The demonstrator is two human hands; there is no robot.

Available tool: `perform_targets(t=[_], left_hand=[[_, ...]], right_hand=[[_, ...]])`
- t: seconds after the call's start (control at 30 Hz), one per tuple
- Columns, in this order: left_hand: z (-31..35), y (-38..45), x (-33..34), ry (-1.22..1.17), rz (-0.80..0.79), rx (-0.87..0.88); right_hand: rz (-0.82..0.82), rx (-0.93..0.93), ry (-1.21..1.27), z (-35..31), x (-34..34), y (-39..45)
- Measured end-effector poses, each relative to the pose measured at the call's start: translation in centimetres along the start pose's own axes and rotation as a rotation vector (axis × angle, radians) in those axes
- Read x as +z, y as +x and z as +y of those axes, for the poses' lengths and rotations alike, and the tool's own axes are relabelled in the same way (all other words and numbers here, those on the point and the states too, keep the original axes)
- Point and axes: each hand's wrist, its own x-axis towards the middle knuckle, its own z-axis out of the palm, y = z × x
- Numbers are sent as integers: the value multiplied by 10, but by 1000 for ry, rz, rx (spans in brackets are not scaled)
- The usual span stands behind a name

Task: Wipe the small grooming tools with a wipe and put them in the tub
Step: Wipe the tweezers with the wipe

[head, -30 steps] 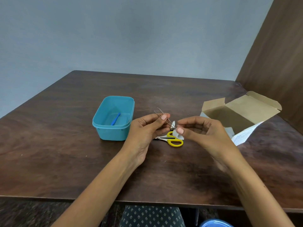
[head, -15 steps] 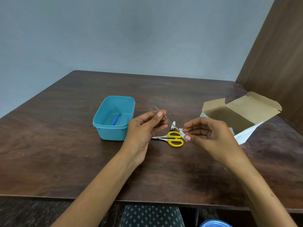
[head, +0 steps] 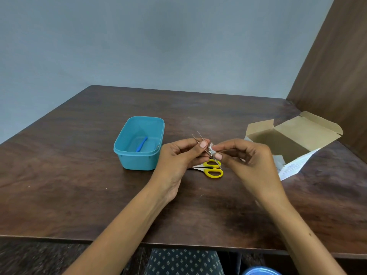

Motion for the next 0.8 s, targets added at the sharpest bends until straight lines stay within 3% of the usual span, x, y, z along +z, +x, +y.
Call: perform_targets(t=[0.53, 0.8], left_hand=[[1, 0, 1, -5, 40, -16], [0, -2, 4, 4, 15, -29]], right_hand=[[-156, 37, -40, 1, -17, -5], [-132, 64, 31, 0, -11, 2]])
